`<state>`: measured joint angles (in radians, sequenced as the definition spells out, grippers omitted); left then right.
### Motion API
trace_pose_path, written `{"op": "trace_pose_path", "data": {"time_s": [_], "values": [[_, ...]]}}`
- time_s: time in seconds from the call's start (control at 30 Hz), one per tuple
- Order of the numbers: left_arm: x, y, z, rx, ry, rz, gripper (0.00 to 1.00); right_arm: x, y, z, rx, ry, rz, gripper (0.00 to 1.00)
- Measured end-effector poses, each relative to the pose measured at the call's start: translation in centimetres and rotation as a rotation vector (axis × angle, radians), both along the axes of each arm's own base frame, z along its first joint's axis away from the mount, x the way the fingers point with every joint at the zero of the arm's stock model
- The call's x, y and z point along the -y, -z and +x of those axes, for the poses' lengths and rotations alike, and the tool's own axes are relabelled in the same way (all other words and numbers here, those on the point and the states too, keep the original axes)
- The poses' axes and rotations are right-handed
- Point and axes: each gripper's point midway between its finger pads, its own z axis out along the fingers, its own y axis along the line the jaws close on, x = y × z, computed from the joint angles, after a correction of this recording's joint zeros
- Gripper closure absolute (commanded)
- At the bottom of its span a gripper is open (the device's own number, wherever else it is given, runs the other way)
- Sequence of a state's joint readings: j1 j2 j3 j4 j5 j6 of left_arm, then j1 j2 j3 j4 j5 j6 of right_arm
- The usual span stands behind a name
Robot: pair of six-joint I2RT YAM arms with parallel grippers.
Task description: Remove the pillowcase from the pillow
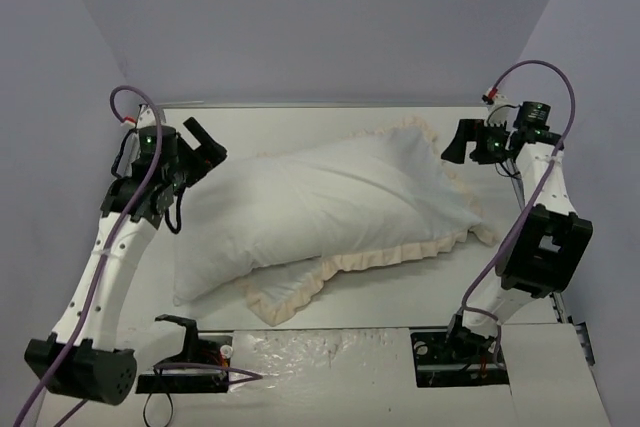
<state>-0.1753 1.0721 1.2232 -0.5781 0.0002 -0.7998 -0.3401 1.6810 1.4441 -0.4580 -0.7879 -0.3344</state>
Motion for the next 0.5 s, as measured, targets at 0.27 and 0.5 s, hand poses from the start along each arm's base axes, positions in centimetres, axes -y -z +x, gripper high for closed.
{"op": "trace_pose_path", "data": {"time_s": [0.27,0.5], "values": [[-7.1,5.4,3.5,-0.202,-0.332,-0.161,0.06,-4.9,0.7,5.5,-0.096,0.394,0.239,0.0],[-10.1,6.4,5.5,-0.213,-0.445,-0.338,0.06,-7.7,3.8,11.8,-0.194,0.544,0.465,0.0]]}}
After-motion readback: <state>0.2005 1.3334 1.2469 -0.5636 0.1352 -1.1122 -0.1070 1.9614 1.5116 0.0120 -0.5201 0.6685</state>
